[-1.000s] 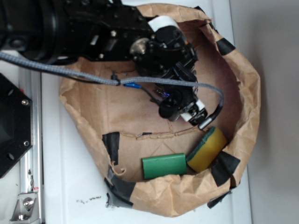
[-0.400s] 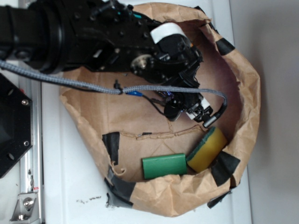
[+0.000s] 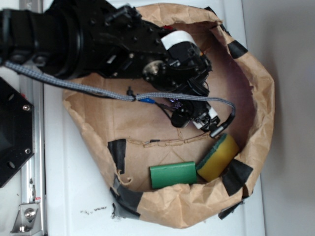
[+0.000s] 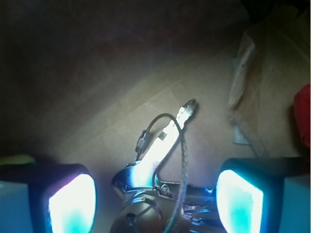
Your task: Grab the silver keys.
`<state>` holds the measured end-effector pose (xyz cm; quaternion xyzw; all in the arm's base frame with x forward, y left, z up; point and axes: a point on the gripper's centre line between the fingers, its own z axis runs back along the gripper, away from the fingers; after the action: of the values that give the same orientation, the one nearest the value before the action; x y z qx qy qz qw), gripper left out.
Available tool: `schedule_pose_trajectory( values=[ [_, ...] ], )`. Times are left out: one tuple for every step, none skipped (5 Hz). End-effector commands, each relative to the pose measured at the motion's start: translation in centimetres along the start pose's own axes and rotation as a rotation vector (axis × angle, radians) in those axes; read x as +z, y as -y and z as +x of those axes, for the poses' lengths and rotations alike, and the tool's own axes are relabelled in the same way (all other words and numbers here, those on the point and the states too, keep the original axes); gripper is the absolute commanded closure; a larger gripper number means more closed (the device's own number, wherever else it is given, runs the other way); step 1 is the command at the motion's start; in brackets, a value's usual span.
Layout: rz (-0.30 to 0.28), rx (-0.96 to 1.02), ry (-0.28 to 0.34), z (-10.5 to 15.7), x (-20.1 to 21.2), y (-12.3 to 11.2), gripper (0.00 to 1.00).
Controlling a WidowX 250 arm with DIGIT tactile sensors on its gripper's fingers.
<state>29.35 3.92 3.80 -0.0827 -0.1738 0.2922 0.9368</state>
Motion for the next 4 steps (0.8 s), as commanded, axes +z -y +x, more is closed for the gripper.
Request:
schedule_pose_trajectory(
  values=[
    [-0.017, -0.029, 0.042, -0.12, 0.67, 0.82, 1.00],
    [-0.013, -0.024, 0.047, -0.08, 0.74, 0.62, 1.00],
    [0.000, -0.022, 0.045, -0.08, 0.57, 0.58, 1.00],
    [0.010, -0.019, 0.048, 0.07, 0.42, 0.60, 1.00]
  ],
)
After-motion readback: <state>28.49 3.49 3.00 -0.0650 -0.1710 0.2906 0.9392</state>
